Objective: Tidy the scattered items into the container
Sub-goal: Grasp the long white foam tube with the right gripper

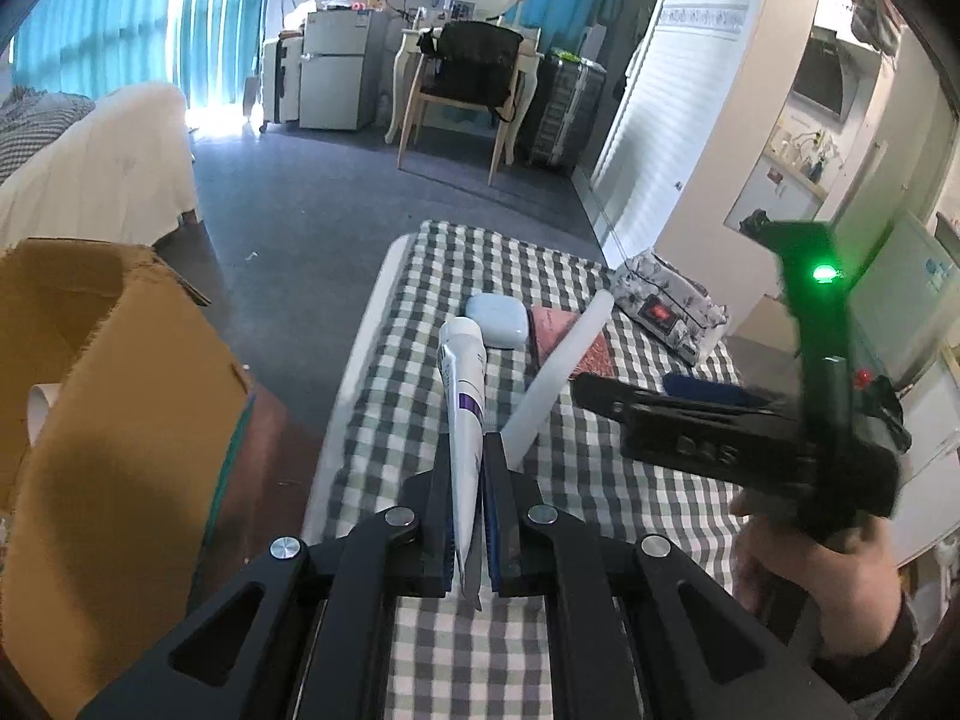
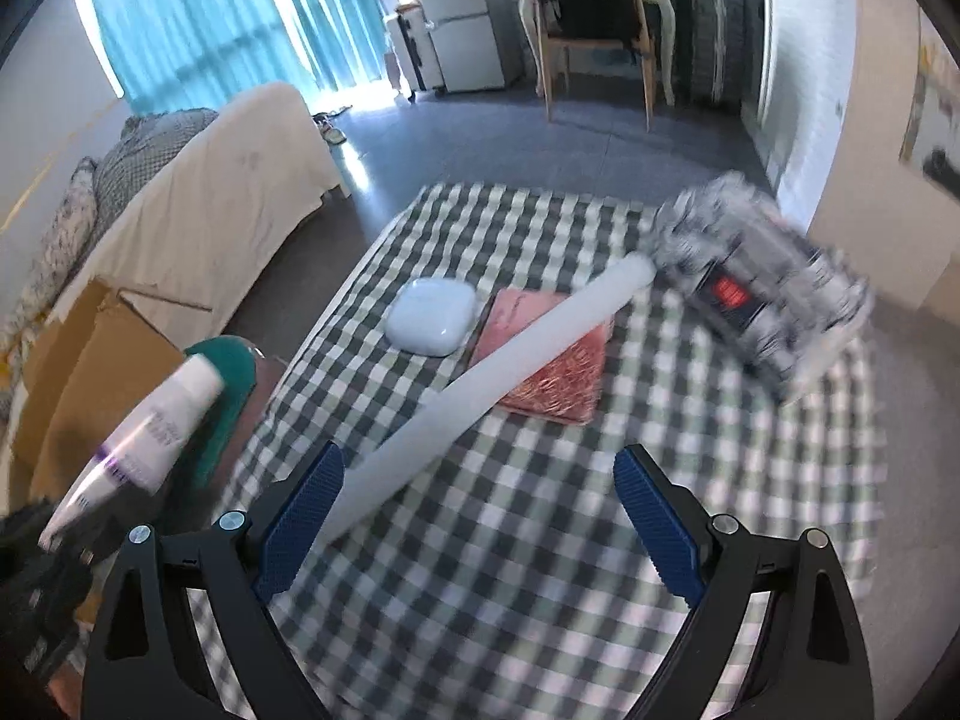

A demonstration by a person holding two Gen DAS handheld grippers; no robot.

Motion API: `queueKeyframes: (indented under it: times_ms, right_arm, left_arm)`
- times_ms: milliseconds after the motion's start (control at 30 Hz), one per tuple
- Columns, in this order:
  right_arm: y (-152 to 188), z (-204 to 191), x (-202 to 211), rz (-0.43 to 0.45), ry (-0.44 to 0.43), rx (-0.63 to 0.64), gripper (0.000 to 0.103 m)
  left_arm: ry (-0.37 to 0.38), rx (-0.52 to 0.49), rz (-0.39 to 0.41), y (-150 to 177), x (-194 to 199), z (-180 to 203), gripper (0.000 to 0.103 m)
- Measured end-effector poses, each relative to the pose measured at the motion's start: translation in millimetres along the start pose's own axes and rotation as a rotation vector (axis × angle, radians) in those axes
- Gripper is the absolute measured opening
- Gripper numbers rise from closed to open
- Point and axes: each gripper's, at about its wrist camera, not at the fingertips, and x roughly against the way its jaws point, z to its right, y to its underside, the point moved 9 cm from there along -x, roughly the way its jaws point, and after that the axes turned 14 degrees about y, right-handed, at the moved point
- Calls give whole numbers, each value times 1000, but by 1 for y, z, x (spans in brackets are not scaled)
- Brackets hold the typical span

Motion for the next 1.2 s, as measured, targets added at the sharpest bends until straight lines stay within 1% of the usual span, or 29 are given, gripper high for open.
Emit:
queueKeyframes:
  times_ms: [67, 100, 133, 167, 200, 333, 500, 667, 800, 867, 900, 933, 1000, 1033, 1200]
  right_arm:
    - [3, -4, -8, -30, -14, -36, 90]
    - [6, -6, -13, -45, -10, -48, 84]
    - [7, -7, -17, -58, -8, -57, 75]
    - [9, -9, -20, -73, -9, -68, 71]
    - [11, -12, -25, -89, -6, -77, 61]
    - [10, -16, -32, -88, 50, -97, 60]
    - [7, -25, -31, -80, 75, -136, 60]
    - [7, -31, -32, -68, 151, -175, 61]
    - [8, -36, -32, -59, 234, -178, 60]
    - [9, -35, -30, -54, 265, -199, 53]
    - [10, -33, -29, -49, 273, -218, 42]
    - [11, -32, -28, -46, 276, -232, 34]
    - [11, -33, -27, -41, 265, -237, 24]
    - [10, -33, -26, -40, 263, -236, 21]
    - [12, -35, -24, -28, 259, -227, 12]
  left_arm:
    - [7, 9, 9, -2, 4, -5, 7]
    - [10, 11, 12, -3, 6, -7, 7]
    - [12, 14, 14, -3, 6, -8, 7]
    - [16, 17, 18, -4, 7, -10, 7]
    - [20, 19, 20, -4, 8, -11, 7]
    - [37, 28, 28, -7, 8, -15, 7]
    - [53, 40, 43, -8, 13, -20, 7]
    - [52, 49, 51, -8, 18, -25, 7]
    - [56, 53, 59, -10, 22, -27, 7]
    - [63, 56, 62, -11, 24, -27, 7]
    - [67, 57, 64, -11, 25, -27, 7]
    - [70, 55, 64, -12, 26, -26, 7]
    - [75, 50, 66, -13, 29, -25, 7]
    - [76, 48, 68, -13, 30, -24, 7]
    - [76, 45, 73, -16, 34, -24, 7]
